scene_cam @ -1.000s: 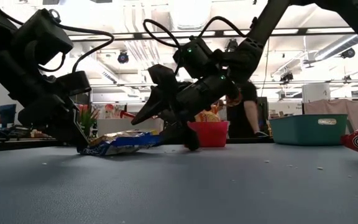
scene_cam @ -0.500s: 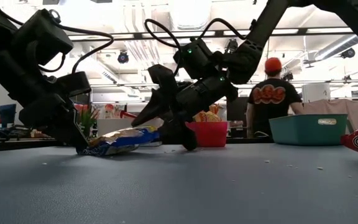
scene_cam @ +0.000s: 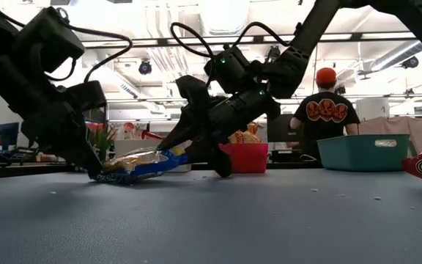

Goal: Sort Maruchan noodles
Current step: Put the top blue noodle pack into the green bin

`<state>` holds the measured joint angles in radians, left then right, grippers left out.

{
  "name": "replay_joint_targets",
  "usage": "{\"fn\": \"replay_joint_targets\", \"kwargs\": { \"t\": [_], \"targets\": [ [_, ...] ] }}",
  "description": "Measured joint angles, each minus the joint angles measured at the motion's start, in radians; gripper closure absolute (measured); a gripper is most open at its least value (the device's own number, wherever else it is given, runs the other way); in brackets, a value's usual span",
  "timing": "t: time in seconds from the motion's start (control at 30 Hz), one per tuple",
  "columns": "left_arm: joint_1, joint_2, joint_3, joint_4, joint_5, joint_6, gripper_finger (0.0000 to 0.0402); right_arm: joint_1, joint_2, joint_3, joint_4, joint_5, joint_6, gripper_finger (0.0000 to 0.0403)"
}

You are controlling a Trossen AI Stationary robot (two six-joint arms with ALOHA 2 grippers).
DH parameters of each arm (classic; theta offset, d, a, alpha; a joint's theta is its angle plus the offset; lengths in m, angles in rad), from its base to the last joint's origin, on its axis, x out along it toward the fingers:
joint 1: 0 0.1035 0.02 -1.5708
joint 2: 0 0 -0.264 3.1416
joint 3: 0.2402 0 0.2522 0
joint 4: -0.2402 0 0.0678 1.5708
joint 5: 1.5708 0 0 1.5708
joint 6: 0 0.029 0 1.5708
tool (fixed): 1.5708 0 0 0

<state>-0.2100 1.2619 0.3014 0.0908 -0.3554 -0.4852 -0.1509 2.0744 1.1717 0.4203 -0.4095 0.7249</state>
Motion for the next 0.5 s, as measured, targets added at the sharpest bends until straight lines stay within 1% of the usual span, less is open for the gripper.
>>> {"fn": "replay_joint_targets", "kwargs": {
  "t": [0.13, 0.27, 0.37, 0.5],
  "targets": [
    [0.0, -0.082, 0.016, -0.072, 0.033, 0.006, 0.0392, 0.003, -0.026, -0.002, -0.027, -0.015, -0.099, 0.0275],
    [0.002, -0.179, 0.025, -0.095, 0.026, 0.057, 0.0371, 0.006, -0.043, -0.005, -0.046, -0.017, -0.176, 0.0276],
    [0.006, -0.244, 0.025, -0.092, 0.0, 0.074, 0.0349, 0.005, -0.045, -0.005, -0.045, 0.007, -0.205, 0.0277],
    [0.008, -0.303, 0.025, -0.102, -0.001, 0.067, 0.0308, 0.014, -0.049, -0.003, -0.081, 0.08, -0.253, 0.0277]
  ]
}}
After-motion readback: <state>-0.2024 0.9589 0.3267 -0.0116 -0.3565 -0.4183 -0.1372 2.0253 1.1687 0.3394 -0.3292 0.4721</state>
